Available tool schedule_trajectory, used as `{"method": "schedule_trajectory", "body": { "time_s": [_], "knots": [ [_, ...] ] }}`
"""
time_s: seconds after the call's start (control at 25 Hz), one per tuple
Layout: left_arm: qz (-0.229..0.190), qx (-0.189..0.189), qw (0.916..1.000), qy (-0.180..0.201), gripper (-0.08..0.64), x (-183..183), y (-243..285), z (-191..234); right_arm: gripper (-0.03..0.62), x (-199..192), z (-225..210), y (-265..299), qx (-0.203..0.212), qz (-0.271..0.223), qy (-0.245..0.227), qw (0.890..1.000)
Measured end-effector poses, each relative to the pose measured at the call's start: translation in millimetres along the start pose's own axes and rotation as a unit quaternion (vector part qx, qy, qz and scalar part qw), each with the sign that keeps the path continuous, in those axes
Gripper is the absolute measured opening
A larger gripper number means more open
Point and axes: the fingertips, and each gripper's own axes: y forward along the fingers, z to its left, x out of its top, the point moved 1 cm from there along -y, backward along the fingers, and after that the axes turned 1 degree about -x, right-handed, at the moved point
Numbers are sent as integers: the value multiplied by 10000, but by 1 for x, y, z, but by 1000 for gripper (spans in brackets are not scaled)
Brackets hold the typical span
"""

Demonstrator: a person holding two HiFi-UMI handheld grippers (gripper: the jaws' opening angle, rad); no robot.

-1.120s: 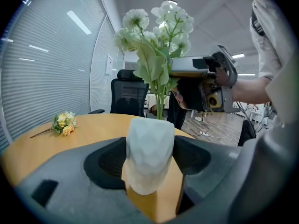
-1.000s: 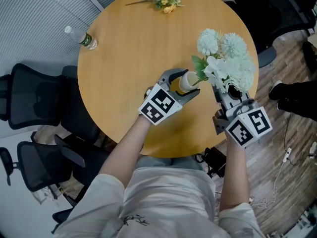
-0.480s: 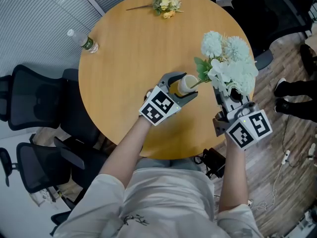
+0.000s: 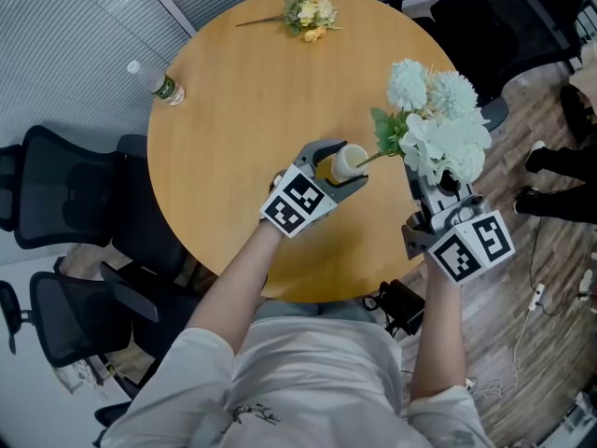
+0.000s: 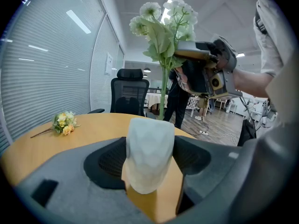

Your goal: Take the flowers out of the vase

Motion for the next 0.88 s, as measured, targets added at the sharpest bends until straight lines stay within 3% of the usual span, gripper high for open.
{"method": "schedule_trajectory", "body": {
  "time_s": [0.24, 0.88],
  "knots": [
    [15, 4, 10000, 26, 311, 15, 14, -8, 43, 19, -14, -17, -41, -134, 44, 9999],
    [-7, 55, 10000, -24, 311, 1, 1, 0, 43, 29, -2, -16, -90, -347, 70, 9993]
  ]
}}
